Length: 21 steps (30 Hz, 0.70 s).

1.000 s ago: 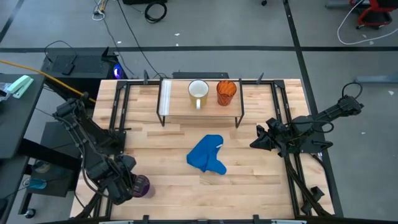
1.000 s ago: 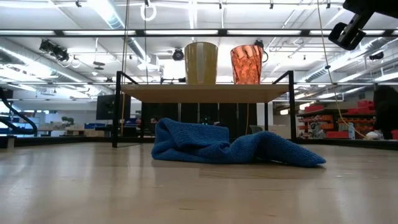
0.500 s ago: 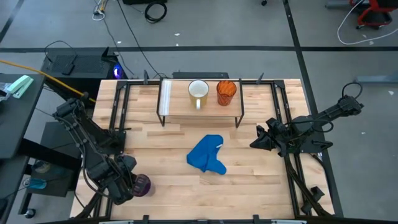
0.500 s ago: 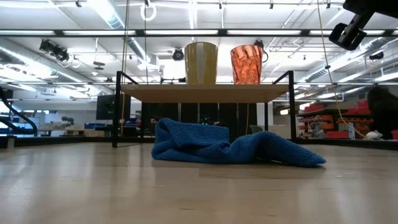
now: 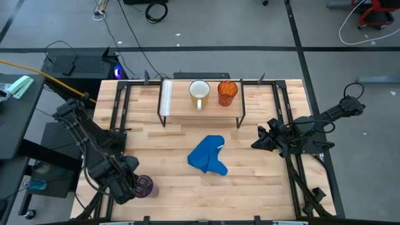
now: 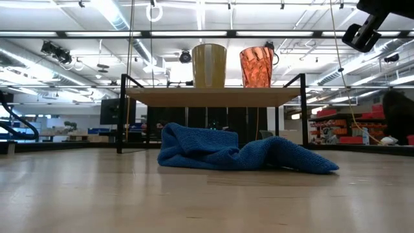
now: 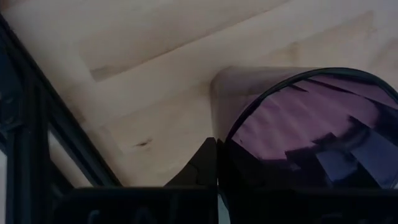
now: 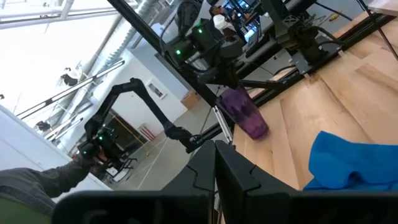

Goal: Stack small to large cups/mugs on shelf
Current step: Put the violet cup on the shelf

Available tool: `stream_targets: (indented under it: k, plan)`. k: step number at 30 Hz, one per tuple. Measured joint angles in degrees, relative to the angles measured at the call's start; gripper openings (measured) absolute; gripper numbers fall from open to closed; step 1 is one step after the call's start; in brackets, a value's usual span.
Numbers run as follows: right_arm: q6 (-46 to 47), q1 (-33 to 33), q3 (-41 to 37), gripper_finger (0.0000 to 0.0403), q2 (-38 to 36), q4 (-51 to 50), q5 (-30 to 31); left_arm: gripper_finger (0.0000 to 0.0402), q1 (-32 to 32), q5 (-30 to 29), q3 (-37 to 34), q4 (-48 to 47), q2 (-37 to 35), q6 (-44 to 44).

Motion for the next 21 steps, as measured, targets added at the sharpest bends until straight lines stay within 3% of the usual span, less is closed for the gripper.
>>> stream_targets:
  k: [5, 11, 18, 21]
  plan:
    - [-0.1, 0.0, 0.0, 0.0016, 0.0, 0.0, 0.0, 0.0012, 4.5, -0.2, 6.2, -3.8, -0.1, 7.8]
    - [-0.1, 0.0, 0.0, 0.0016, 0.0, 0.0, 0.0, 0.0012, 13.2, -2.1, 18.6, -11.2, -0.1, 24.1]
    - [-0.1, 0.0, 0.0, 0.0016, 0.0, 0.0, 0.0, 0.0012, 26.4, -3.5, 33.8, -23.0, -0.1, 43.1]
    - [-0.7, 0.0, 0.0, 0.0016, 0.0, 0.0, 0.0, 0.0012, 33.5, -4.5, 39.2, -23.7, -0.1, 52.4]
